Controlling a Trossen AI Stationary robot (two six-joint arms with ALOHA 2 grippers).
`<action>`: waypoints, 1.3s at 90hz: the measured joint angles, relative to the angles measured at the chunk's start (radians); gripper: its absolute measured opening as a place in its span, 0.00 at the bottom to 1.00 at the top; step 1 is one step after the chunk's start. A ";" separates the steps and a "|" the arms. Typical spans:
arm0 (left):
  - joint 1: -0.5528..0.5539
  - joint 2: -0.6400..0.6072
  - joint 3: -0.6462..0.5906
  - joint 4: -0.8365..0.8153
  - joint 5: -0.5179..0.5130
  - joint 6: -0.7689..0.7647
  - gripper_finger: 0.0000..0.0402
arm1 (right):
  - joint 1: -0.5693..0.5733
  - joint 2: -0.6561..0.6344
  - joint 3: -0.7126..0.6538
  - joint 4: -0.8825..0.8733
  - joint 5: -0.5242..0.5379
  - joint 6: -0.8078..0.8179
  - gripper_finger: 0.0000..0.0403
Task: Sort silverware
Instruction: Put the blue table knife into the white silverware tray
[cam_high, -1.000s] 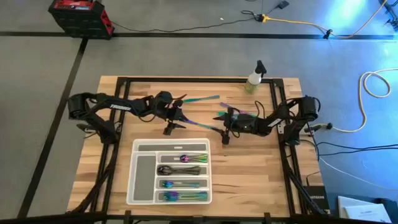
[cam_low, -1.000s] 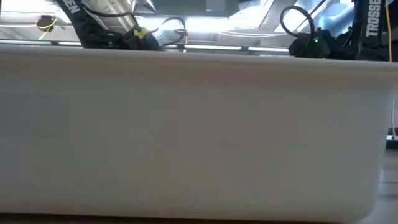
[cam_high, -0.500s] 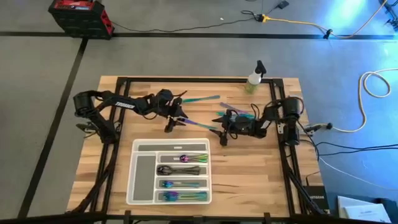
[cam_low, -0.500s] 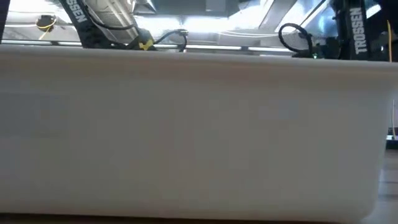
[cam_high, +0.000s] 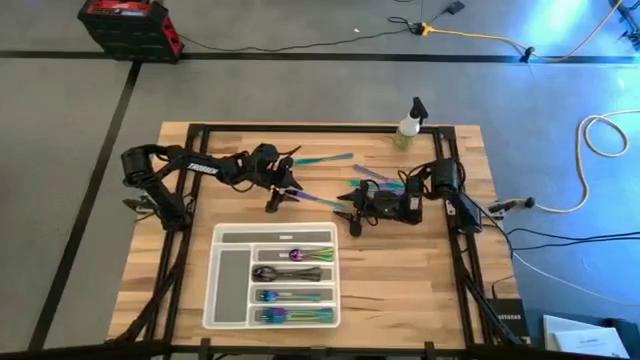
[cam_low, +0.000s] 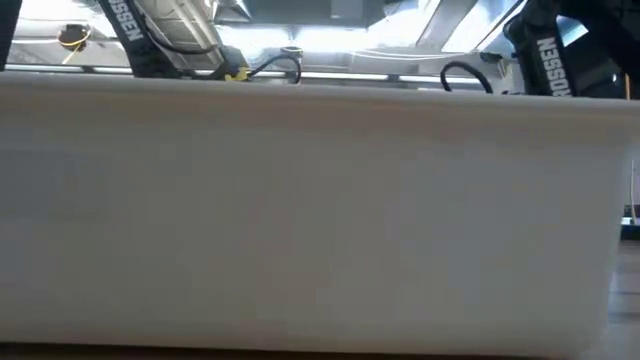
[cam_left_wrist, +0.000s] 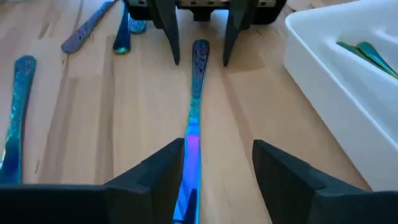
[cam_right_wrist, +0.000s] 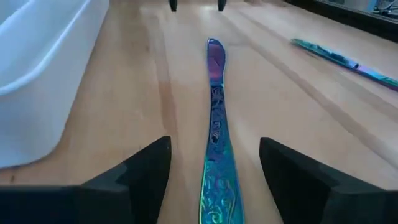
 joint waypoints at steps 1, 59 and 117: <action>0.000 0.002 0.000 0.004 0.000 0.000 0.44 | 0.000 0.000 0.001 -0.004 0.000 0.002 0.57; 0.014 0.039 0.000 0.069 -0.012 -0.045 0.44 | 0.012 -0.005 0.027 -0.130 0.053 0.073 0.57; 0.005 0.155 0.000 0.186 -0.077 -0.072 0.44 | 0.019 -0.003 0.025 -0.132 0.072 0.076 0.43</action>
